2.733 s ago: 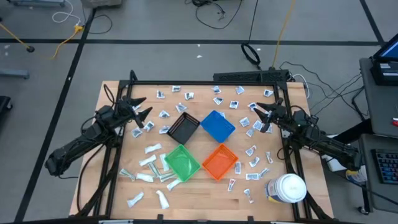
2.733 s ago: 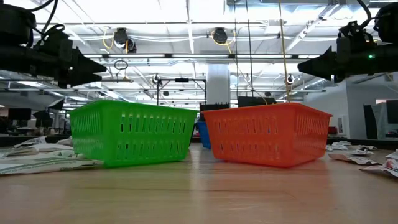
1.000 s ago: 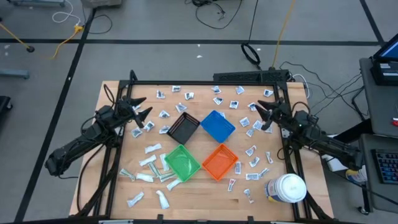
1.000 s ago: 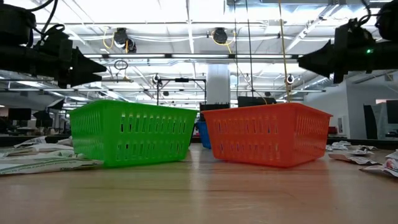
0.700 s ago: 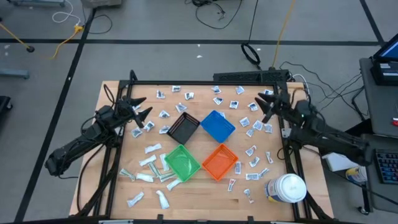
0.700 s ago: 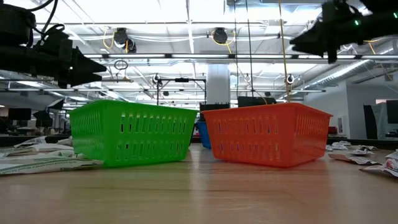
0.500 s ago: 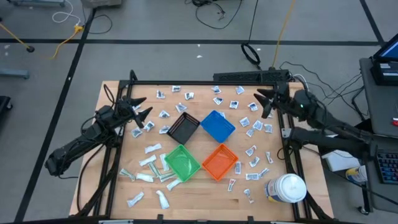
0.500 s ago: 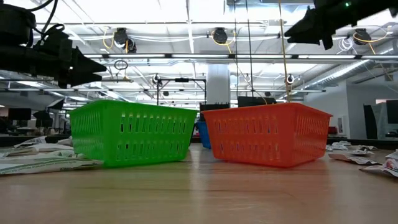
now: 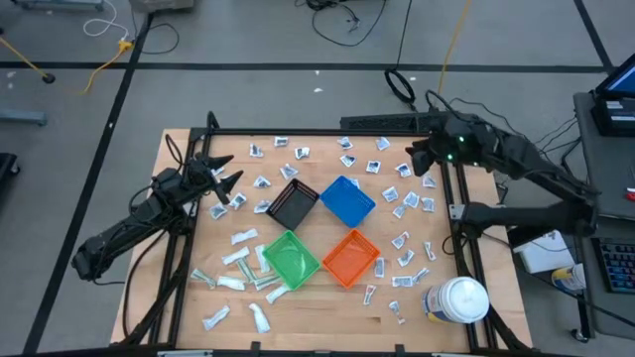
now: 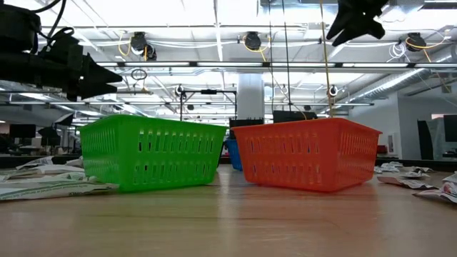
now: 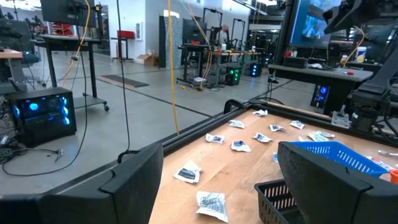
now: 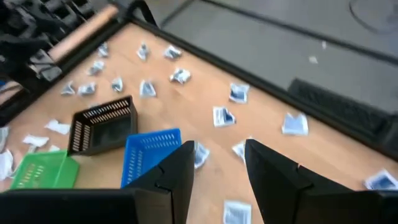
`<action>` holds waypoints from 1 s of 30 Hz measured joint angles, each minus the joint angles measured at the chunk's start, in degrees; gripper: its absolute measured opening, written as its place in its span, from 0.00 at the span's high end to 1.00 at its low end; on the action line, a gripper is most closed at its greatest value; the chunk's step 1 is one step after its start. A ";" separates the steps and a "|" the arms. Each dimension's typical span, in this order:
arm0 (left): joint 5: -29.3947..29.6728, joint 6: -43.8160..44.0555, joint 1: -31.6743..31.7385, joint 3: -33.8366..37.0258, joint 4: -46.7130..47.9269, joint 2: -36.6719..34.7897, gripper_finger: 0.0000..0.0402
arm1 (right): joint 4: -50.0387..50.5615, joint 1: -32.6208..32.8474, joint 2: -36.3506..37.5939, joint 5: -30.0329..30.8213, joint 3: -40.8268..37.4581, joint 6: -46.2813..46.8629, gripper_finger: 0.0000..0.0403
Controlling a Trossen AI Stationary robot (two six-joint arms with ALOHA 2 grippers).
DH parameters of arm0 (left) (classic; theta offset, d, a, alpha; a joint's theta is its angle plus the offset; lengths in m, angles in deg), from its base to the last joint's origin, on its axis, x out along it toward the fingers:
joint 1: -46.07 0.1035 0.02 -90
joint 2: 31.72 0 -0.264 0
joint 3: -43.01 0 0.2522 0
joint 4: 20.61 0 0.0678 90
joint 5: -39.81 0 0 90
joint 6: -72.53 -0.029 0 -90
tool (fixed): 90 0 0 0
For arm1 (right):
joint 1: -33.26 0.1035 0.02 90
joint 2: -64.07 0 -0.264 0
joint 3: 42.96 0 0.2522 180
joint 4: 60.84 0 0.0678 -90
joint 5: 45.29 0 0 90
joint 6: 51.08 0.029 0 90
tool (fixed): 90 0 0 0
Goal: Pick & Place First Aid Supplies
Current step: Put the blue alcohol pad into the blue bin
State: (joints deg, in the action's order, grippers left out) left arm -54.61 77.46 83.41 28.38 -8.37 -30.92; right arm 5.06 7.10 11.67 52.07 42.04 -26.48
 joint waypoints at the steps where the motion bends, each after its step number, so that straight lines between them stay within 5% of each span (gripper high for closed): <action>1: 0.00 0.00 0.00 -0.01 0.00 0.00 0.19 | 2.16 0.01 -1.48 -0.13 1.88 0.24 0.65; 11: 0.00 0.00 0.00 0.00 0.00 0.00 0.19 | 20.78 0.02 -16.32 -3.45 16.44 7.98 0.65; 30: 0.02 0.00 0.00 0.00 0.00 0.00 0.19 | 32.86 -0.11 -26.87 -6.08 17.42 9.81 0.65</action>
State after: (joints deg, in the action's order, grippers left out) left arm -54.60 77.46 83.41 28.39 -8.37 -30.92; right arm 37.92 6.99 -15.20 45.99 59.46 -16.67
